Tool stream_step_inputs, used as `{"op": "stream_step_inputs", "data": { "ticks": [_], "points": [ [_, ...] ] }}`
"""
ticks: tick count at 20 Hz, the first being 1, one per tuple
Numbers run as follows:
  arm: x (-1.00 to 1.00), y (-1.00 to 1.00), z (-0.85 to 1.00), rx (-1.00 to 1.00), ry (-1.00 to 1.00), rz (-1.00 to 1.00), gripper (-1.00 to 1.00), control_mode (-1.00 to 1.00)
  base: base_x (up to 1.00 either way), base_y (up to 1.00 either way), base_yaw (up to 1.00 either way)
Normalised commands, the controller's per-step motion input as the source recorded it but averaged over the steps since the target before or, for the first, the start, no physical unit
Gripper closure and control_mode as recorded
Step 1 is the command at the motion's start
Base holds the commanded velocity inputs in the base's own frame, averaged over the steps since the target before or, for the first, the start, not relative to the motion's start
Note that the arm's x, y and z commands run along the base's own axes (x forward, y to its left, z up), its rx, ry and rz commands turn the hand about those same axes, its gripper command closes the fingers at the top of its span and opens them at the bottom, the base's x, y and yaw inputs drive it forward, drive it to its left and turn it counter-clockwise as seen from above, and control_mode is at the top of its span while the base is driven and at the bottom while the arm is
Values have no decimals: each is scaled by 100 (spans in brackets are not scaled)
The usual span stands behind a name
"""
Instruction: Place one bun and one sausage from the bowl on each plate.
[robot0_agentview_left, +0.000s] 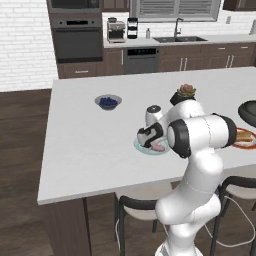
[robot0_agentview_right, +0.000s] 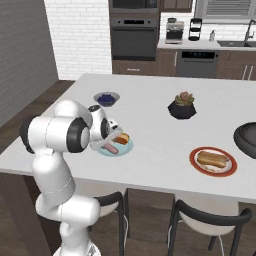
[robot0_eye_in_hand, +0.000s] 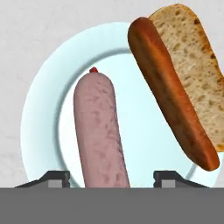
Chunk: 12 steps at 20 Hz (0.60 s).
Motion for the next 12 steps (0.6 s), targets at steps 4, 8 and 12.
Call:
{"op": "stream_step_inputs", "data": {
  "ticks": [4,8,12],
  "points": [
    [0,0,29,0,-15,0,-100,-100,0,0,0],
    [-37,0,84,0,-22,0,-100,-100,0,0,0],
    [-84,0,100,4,-11,-3,-100,-100,0,0,0]
  ]
}}
